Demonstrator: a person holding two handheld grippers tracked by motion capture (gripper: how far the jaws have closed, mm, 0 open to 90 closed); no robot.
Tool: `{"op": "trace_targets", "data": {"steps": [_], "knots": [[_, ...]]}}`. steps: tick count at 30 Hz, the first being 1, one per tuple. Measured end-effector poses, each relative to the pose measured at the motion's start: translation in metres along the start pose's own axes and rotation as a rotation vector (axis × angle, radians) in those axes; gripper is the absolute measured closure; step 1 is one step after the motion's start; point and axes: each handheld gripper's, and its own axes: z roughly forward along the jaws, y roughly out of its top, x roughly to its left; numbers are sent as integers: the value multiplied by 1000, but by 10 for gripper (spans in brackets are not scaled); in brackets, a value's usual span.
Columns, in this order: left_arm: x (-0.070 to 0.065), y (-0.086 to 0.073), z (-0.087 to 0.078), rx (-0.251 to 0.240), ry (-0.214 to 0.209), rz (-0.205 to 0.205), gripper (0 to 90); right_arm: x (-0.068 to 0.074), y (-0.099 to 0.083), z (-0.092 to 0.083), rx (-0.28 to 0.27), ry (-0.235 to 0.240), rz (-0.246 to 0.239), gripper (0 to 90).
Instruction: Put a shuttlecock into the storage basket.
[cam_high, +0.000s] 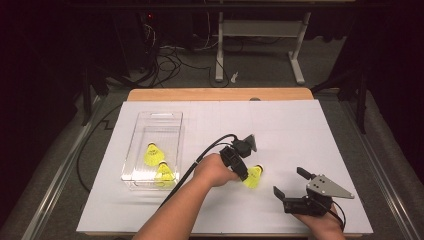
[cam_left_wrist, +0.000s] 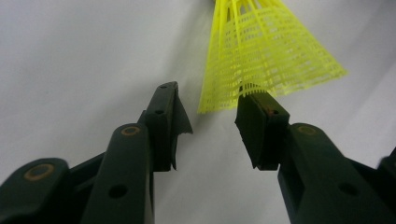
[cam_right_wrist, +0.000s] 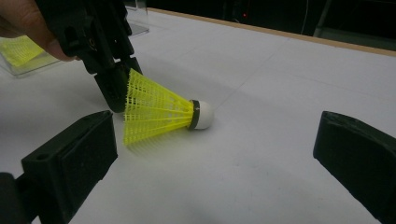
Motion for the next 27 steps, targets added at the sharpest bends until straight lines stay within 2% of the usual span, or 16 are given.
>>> {"op": "trace_targets", "data": {"steps": [5,6,8,9,12,13,15,16,18,23,27], "knots": [[1,0,2,-5,9,-2,695,0,0,-1,0,2,0,2],[1,0,2,-5,10,-1,727,0,0,-1,0,2,-2,3],[1,-1,1,-18,20,2,855,0,0,-1,0,2,-1,3],[3,-1,0,-21,-8,-5,880,0,0,-1,-1,3,-1,3],[1,-3,1,-15,-21,18,896,0,0,-1,-3,2,-1,2],[1,-3,0,-19,-23,13,896,0,0,-1,-3,3,0,3],[0,-4,-1,-14,-33,41,896,0,0,-1,-2,3,-1,3],[-1,-5,-3,-24,-27,35,895,0,0,-1,0,4,-3,2],[-1,-6,-6,-25,-41,32,896,0,0,0,2,6,-4,2],[-1,-12,-19,-38,-29,31,897,2,0,0,3,6,-10,2],[1,-18,-27,-33,-30,35,897,1,0,-1,2,5,-8,2]]}}
